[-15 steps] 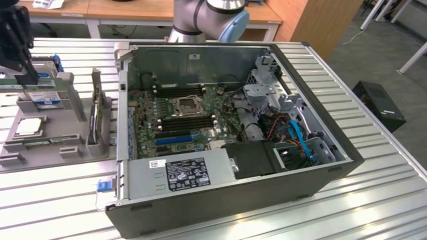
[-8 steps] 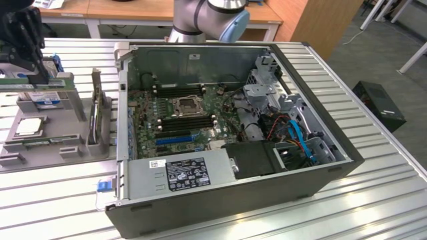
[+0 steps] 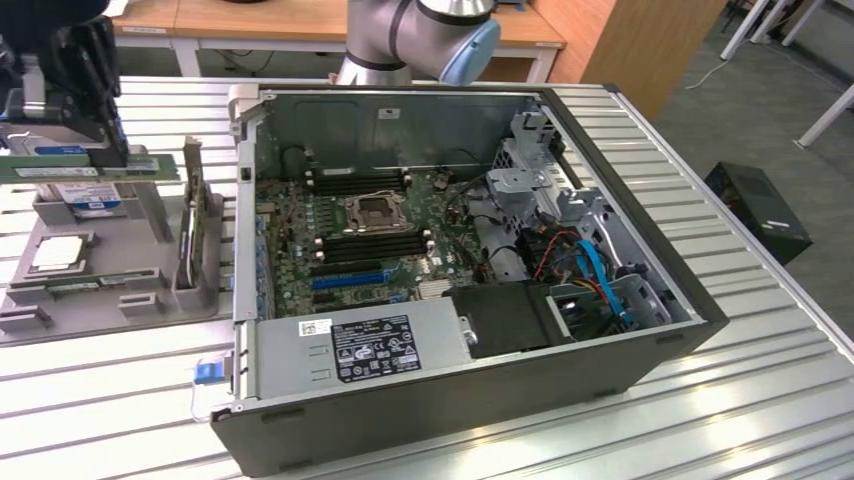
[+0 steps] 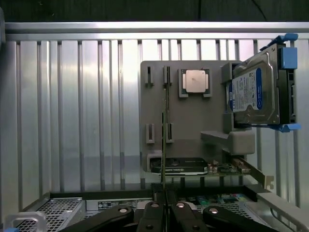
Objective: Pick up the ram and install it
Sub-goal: 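Pick up the ram and move it above insertion slot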
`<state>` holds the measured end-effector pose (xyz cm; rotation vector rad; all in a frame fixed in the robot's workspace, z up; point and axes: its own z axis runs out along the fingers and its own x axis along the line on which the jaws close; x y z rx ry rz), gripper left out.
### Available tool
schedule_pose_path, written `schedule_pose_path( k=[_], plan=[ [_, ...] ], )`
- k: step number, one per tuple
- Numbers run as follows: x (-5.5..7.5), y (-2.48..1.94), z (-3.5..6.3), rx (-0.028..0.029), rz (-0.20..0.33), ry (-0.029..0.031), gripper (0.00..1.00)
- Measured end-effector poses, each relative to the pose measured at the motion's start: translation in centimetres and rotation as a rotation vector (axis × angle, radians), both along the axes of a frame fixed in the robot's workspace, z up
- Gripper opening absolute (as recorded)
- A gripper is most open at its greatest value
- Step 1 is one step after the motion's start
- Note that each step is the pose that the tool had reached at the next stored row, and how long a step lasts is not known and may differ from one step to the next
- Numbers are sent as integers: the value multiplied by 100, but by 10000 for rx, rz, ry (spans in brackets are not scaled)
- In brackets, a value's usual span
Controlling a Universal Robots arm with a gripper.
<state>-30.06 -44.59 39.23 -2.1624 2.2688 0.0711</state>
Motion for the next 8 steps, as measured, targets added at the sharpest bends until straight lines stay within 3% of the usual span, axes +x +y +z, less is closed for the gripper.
schedule_pose_path(
  k=[8],
  plan=[
    [239, 0, 0, 1, 2, 0, 12]
  ],
)
